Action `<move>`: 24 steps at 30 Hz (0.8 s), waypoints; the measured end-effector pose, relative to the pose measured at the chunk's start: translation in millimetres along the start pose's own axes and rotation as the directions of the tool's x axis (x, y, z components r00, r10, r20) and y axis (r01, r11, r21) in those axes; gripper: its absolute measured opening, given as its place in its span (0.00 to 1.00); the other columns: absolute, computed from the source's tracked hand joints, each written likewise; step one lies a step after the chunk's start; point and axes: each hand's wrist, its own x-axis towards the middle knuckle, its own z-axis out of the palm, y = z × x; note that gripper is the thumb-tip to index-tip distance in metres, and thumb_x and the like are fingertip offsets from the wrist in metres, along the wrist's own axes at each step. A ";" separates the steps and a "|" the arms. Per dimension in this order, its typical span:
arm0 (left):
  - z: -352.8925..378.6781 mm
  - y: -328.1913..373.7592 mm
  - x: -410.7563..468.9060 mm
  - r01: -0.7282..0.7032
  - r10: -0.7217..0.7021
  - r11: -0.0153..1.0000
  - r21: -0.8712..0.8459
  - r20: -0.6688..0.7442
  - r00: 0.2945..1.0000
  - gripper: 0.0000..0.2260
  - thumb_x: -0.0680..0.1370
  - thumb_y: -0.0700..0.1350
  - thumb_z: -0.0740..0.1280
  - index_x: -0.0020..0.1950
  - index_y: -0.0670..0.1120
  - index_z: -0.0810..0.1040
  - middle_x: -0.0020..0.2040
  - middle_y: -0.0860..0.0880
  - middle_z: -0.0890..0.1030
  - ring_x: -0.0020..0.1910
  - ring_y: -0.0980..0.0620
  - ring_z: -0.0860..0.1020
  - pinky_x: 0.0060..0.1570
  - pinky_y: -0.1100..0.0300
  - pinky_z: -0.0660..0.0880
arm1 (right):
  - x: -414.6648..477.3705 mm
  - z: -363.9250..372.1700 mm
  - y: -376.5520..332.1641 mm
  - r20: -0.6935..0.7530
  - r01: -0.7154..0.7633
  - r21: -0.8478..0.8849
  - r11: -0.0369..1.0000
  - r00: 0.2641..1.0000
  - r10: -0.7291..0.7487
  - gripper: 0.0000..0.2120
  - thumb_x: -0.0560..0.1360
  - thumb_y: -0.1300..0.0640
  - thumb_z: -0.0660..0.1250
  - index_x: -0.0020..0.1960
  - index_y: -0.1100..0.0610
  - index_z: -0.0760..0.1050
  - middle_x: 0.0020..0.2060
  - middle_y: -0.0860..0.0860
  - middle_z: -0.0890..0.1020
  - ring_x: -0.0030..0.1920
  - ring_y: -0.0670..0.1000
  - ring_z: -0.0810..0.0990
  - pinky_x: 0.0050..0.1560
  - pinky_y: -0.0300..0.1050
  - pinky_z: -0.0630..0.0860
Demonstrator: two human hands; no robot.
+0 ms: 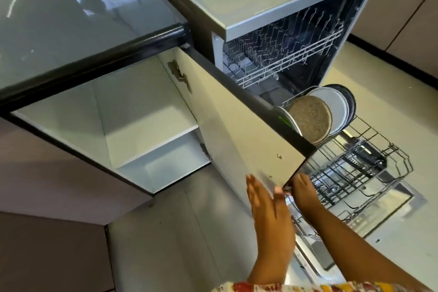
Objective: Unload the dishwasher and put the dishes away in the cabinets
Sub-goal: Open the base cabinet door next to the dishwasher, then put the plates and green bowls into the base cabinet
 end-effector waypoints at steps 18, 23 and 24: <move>119.0 -6.7 120.8 0.331 -0.332 0.943 0.034 0.014 0.943 0.27 0.80 0.46 0.60 0.77 0.46 0.53 0.76 0.44 0.58 0.73 0.45 0.63 0.71 0.51 0.62 | 124.0 -100.9 22.6 0.126 0.002 -0.484 0.875 0.990 0.068 0.10 0.80 0.54 0.61 0.56 0.57 0.77 0.47 0.54 0.82 0.49 0.52 0.79 0.40 0.39 0.70; 136.2 -11.7 174.8 0.392 -0.391 0.920 -0.028 -0.161 0.906 0.23 0.81 0.41 0.59 0.75 0.42 0.57 0.73 0.41 0.64 0.68 0.43 0.69 0.65 0.53 0.66 | 176.7 -120.9 35.3 0.219 0.028 -0.538 0.842 0.970 0.108 0.11 0.79 0.60 0.61 0.59 0.57 0.76 0.57 0.55 0.81 0.56 0.54 0.79 0.57 0.44 0.73; 141.4 -14.5 184.3 0.407 -0.408 0.912 -0.039 -0.175 0.896 0.23 0.80 0.41 0.59 0.75 0.42 0.58 0.73 0.40 0.64 0.68 0.42 0.69 0.65 0.53 0.66 | 187.7 -125.9 37.6 0.219 0.032 -0.556 0.830 0.970 0.109 0.11 0.78 0.59 0.61 0.58 0.57 0.76 0.57 0.55 0.81 0.56 0.54 0.79 0.58 0.45 0.74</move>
